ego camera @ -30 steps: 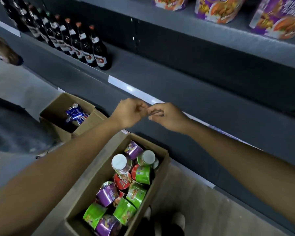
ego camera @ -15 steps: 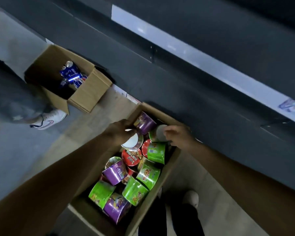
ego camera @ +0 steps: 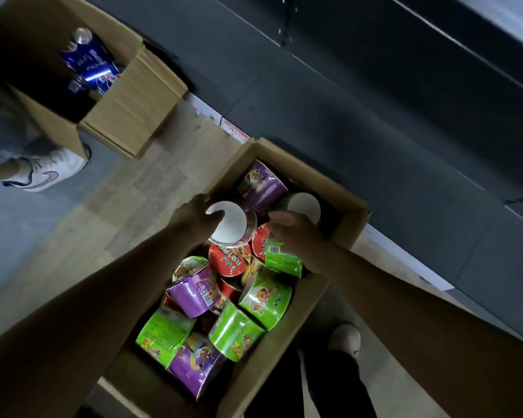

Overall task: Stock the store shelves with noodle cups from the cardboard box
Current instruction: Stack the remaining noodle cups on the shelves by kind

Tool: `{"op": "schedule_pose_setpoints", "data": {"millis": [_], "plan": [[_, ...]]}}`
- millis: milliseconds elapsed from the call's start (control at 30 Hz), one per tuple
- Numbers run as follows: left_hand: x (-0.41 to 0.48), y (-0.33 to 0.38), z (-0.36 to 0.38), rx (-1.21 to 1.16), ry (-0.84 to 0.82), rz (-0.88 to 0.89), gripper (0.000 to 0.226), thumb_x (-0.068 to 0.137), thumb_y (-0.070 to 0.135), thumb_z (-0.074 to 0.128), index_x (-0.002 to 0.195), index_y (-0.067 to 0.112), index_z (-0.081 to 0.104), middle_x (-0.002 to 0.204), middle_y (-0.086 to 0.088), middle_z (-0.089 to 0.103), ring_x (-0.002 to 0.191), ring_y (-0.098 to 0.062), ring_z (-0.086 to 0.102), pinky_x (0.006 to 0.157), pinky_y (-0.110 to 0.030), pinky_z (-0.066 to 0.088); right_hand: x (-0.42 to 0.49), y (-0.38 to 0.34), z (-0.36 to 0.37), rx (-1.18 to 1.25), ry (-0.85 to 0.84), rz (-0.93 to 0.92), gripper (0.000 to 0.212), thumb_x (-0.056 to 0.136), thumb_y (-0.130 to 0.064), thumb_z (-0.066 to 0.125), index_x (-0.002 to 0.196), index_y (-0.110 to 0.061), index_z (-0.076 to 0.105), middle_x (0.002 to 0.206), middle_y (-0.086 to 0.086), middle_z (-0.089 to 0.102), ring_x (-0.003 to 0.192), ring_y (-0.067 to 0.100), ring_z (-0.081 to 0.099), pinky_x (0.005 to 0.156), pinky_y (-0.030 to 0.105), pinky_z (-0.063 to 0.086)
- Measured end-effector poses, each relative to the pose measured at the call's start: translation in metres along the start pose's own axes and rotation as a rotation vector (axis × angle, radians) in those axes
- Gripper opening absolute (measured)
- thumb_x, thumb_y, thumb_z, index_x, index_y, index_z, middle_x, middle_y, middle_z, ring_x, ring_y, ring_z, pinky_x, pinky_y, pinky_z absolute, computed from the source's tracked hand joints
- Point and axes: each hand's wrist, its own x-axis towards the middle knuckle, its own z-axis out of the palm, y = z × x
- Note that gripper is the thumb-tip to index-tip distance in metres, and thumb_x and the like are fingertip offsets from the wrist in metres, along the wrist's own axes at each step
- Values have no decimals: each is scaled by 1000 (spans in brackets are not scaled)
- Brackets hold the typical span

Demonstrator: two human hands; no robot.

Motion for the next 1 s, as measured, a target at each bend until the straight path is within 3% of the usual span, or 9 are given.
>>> {"op": "schedule_pose_setpoints", "data": {"millis": [233,333,433,600,667,733,800,900,1000], "plan": [[50,-28,32,-44,-21,-81,61,95,39,50,147,16,29,145,-14,43,129,-34,43,95,-32,38,42,18,37,69,-59,39,49,95,-28,53,142,-20,40,140,5,47,124,22,45,100,38,43],[61,-30,47,-129,-20,-71,56,96,38,49,146,19,32,146,-12,42,129,-32,43,87,-28,35,56,23,46,87,-83,49,49,94,-27,52,141,-26,38,140,3,46,122,23,46,99,42,44],[65,-32,58,-135,38,-68,53,94,40,51,142,19,41,140,-13,48,121,-31,50,83,-27,38,67,25,49,117,-114,43,45,97,-22,48,141,-20,38,132,2,47,115,16,44,92,30,39],[73,-42,75,-61,16,-121,56,91,52,46,132,14,51,127,-18,56,112,-33,55,96,-40,47,79,33,56,119,-96,95,52,94,-35,50,143,-30,34,145,3,41,130,25,40,107,44,36],[73,-41,81,-172,-25,-210,50,94,52,43,118,11,59,113,-15,59,98,-30,59,86,-35,50,80,41,56,92,-99,102,52,93,-40,48,142,-30,37,144,4,41,128,25,41,107,44,37],[68,-36,87,-380,-67,-313,43,94,51,44,110,13,57,104,-13,58,90,-28,58,73,-34,52,80,48,53,69,-91,109,45,95,-44,45,135,-25,48,134,8,48,120,26,45,103,43,40],[66,-33,96,-518,-113,-395,41,94,50,46,111,13,53,105,-15,55,93,-31,58,74,-43,57,77,55,48,86,-71,148,39,98,-41,41,126,-17,55,117,7,52,111,27,47,99,43,42],[61,-32,109,-480,-128,-434,43,92,46,52,105,5,53,94,-16,58,83,-31,61,81,-48,56,79,71,39,125,-33,228,37,99,-34,42,125,-9,52,106,6,48,102,26,47,95,46,45],[61,-39,123,-448,-151,-437,47,84,38,65,112,4,51,99,-19,65,85,-34,67,80,-47,56,84,85,39,86,6,229,38,97,-33,47,121,-3,52,103,8,52,97,25,52,74,32,45]]}}
